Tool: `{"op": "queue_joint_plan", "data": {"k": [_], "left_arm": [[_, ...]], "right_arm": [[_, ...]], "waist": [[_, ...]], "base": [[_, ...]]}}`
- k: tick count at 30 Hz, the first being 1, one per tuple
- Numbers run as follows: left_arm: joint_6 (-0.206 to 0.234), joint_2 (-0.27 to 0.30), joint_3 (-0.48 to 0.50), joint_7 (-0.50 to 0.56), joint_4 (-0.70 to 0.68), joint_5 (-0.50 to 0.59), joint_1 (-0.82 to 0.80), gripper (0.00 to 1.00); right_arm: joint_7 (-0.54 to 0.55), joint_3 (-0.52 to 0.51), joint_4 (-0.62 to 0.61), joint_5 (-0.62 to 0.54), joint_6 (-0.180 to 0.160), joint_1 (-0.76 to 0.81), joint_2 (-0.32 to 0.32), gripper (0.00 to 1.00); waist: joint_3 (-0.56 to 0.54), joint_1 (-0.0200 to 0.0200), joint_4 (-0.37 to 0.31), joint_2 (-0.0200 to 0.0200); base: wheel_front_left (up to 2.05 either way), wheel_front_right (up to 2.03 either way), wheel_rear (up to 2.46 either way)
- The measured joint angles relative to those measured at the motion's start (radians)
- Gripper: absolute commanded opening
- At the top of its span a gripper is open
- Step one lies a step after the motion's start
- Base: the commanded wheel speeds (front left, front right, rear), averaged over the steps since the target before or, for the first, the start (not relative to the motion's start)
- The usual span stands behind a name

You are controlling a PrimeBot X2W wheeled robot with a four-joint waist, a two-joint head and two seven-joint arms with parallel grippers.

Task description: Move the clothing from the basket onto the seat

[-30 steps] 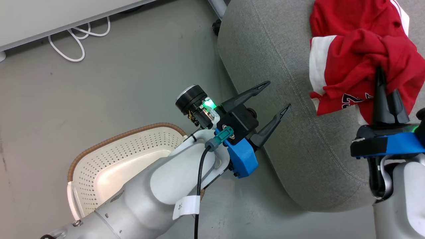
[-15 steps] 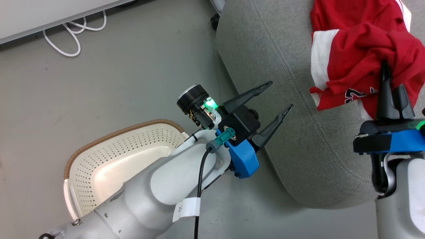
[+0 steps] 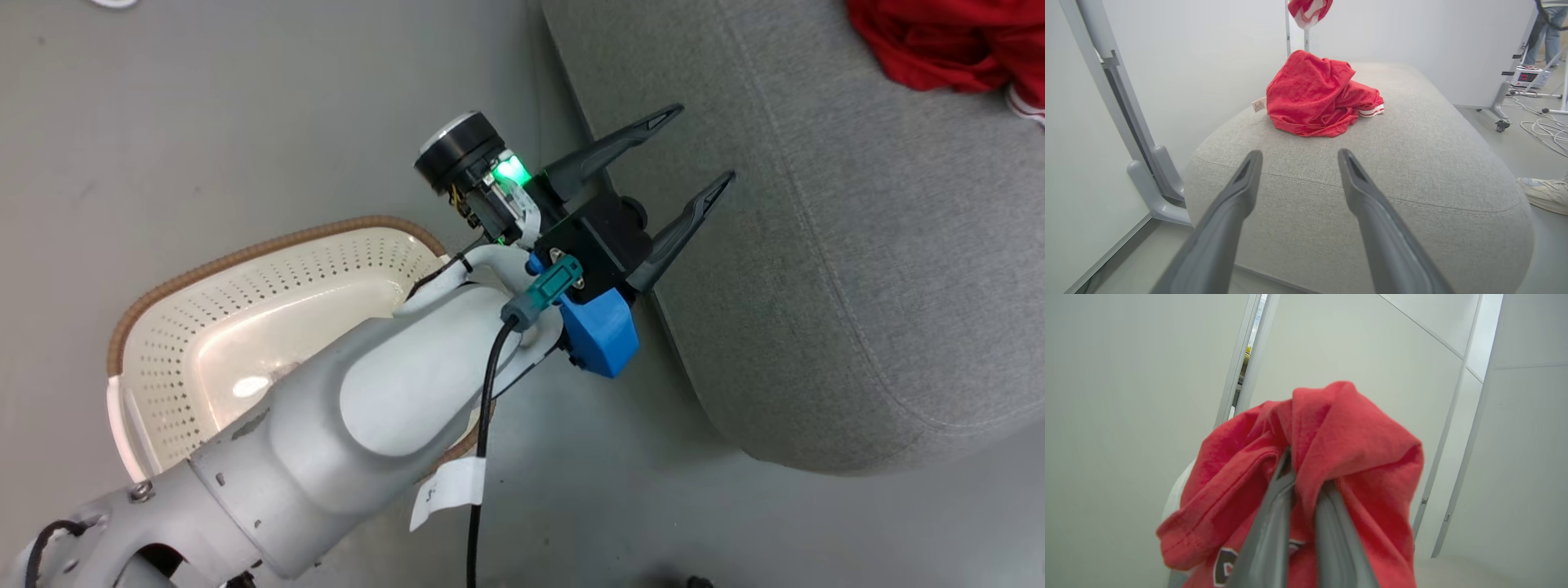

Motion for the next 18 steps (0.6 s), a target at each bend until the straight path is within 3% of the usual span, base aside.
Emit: {"op": "queue_joint_plan", "data": {"k": [8,12,18], "left_arm": [[0.005,0.041,-0.003,0.03,-0.068,0.041,-0.076,1.0],[0.011,0.057,-0.003,0.043,-0.094,0.047,-0.089,1.0],[0.018,0.069,-0.014,0.054,-0.123,0.058,-0.104,1.0]], "right_arm": [[0.0,-0.184,0.025,0.027,0.0,-0.215,-0.147,0.0],[0.0,-0.222,0.091,0.027,0.0,-0.286,-0.226,0.0],[0.0,-0.237,0.255,0.021,0.0,-0.317,-0.272,0.0]], "waist": [[0.153,0.0001,0.02,0.0],[0.218,0.0,0.03,0.0],[0.289,0.0001,0.04,0.0]], "base": [[0.0,0.0,0.0],[0.0,0.0,0.0],[0.0,0.0,0.0]]}}
